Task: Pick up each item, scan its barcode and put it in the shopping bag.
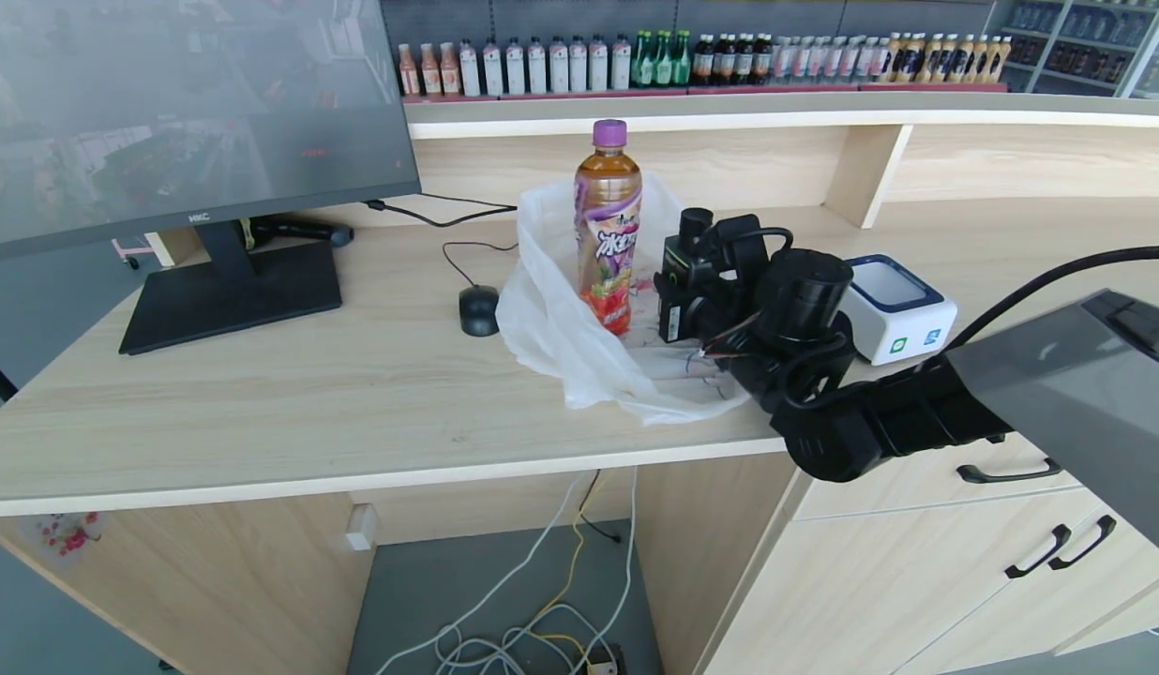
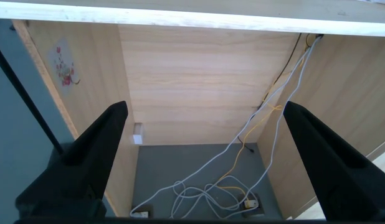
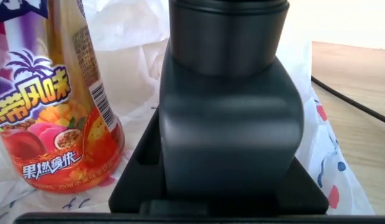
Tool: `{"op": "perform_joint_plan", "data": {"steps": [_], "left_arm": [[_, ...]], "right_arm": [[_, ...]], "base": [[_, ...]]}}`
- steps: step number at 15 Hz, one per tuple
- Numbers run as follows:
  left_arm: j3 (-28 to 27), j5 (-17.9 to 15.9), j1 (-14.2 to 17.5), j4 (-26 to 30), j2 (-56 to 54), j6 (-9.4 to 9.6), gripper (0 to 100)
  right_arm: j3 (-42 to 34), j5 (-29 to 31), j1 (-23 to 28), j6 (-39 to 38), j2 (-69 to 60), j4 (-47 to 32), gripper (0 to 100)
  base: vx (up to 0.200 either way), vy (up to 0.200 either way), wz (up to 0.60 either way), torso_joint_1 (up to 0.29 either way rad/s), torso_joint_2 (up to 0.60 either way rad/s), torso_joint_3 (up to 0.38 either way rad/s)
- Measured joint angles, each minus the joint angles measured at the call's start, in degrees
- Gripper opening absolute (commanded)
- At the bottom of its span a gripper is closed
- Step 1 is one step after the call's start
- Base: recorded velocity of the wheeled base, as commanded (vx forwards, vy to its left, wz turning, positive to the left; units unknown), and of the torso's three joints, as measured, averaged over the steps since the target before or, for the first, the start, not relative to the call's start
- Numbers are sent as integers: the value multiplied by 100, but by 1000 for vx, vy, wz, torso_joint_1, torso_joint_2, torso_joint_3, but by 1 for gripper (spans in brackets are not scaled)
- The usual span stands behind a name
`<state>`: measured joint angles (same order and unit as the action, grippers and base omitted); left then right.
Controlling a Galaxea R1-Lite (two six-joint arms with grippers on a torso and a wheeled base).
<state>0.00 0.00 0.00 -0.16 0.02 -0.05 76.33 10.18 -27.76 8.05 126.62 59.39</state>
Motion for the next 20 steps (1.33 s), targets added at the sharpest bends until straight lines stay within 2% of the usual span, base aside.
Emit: {"op": "perform_joint_plan", "data": {"steps": [7,8,11,16,20], "left_arm": [[0,0,0,0,0,0,100],[0,0,0,0,0,-2,100],[0,0,0,2,0,0,100],[0,0,0,0,0,0,100],[0,0,0,0,0,-2,100]], "right_arm": [[-74,2,-33,2,30,71,0],[-74,-2,-33,2,30,68,100],[-85,-15,-38,2,33,71,100],[-244,-15,-38,18,6,701,100],[-375,-9,-40,18,-179,753,100]], "base": [[0,0,0,0,0,0],[0,0,0,0,0,0],[0,0,0,0,0,0],[0,0,0,0,0,0],[0,0,0,0,0,0]]}}
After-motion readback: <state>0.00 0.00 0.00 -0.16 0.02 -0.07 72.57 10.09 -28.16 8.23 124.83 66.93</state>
